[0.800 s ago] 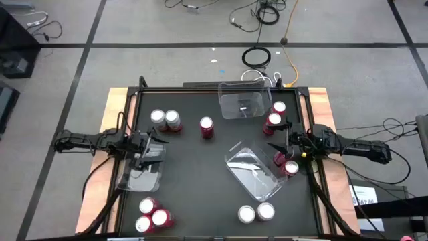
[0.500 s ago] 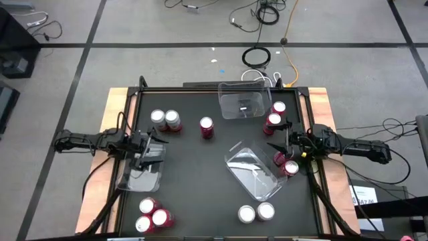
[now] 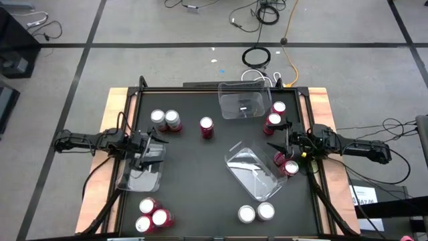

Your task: Sort soda cans

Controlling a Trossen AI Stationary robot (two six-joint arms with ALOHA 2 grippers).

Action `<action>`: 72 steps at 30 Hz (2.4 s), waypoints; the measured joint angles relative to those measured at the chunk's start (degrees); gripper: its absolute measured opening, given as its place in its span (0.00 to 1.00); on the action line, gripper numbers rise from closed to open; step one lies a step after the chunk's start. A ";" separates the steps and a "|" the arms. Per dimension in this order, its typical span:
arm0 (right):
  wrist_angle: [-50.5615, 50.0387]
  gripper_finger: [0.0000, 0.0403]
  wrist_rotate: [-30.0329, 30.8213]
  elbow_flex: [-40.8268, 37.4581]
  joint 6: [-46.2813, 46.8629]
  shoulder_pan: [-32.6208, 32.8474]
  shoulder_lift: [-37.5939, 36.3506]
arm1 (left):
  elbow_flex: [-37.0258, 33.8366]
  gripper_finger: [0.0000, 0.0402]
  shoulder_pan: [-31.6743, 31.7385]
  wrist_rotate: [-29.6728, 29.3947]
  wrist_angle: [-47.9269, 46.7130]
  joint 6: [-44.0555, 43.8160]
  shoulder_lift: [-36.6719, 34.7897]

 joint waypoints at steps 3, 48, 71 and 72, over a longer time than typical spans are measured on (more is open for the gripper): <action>0.02 0.96 0.00 0.00 0.02 0.02 0.00 | 0.00 0.98 0.00 0.01 -0.01 -0.02 0.01; 4.78 0.96 5.09 -0.07 5.57 0.01 0.17 | -0.01 0.98 0.00 0.01 0.00 0.00 0.01; 6.54 0.96 12.03 -0.04 27.27 0.02 0.20 | 0.00 0.98 0.00 0.01 0.00 -0.02 0.01; 7.12 0.96 14.50 -0.04 30.45 0.00 0.22 | 0.01 0.98 0.00 0.01 0.00 -0.02 -0.01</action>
